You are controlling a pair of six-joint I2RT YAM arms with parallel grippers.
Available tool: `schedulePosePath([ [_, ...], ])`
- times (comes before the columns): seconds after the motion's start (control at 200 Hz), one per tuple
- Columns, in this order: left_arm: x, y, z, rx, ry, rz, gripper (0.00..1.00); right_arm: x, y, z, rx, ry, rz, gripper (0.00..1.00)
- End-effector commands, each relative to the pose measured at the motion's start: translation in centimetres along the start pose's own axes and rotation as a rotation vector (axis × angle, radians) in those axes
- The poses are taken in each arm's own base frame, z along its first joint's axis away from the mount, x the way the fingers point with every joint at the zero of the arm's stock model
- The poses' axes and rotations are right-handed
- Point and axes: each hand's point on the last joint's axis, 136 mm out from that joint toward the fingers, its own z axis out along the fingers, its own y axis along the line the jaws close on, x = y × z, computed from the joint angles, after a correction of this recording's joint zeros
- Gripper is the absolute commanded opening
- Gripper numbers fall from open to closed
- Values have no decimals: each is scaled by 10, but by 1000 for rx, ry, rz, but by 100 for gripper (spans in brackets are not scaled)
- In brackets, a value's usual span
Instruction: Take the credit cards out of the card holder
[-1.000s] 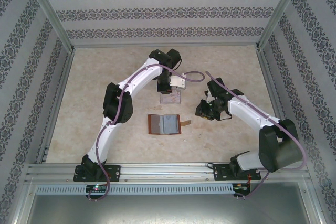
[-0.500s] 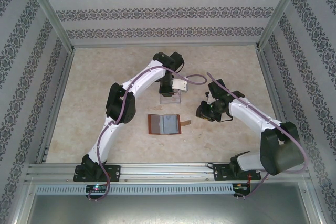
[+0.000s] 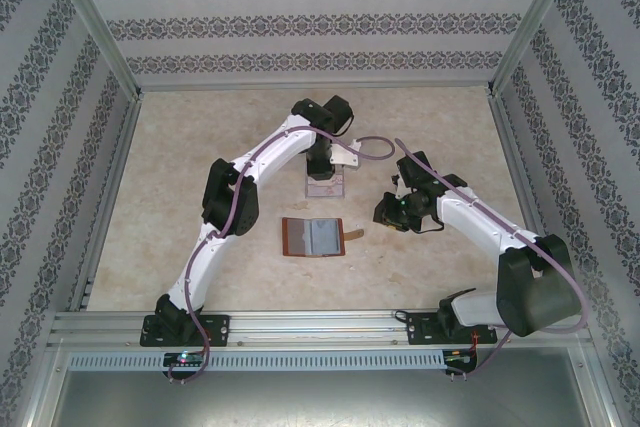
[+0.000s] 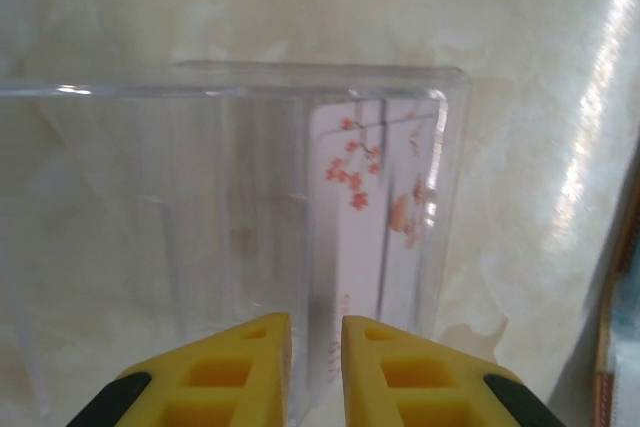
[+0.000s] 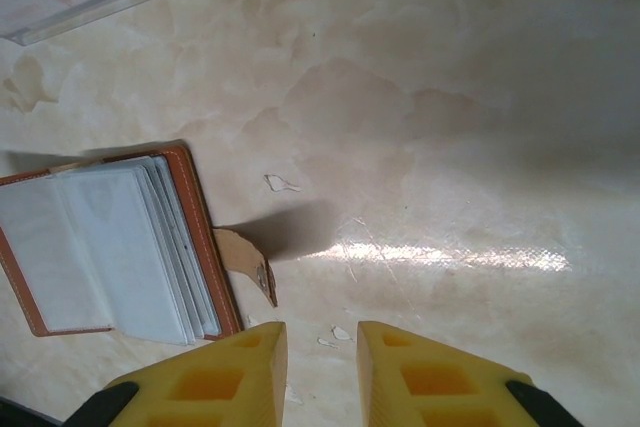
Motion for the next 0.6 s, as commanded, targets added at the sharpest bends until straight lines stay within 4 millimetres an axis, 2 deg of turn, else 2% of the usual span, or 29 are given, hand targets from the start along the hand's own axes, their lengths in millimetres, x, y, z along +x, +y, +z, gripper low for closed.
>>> schedulePosePath([
  [0.0,-14,22,-36,-137,-77,-129,19,-3,2,1,-6,-16,8,27],
  [0.19,-5,43,-50,-203,-119,-451,18,-9,13,6,-28,-24,-9,27],
  [0.295,10,49,-53,-206,-129,-662,19,-13,22,10,-40,-13,-24,26],
  [0.46,26,45,-62,-193,-203,-911,19,-13,38,22,-68,20,-47,26],
  [0.595,30,33,-73,-169,-344,-1040,26,-9,54,32,-94,66,-80,26],
])
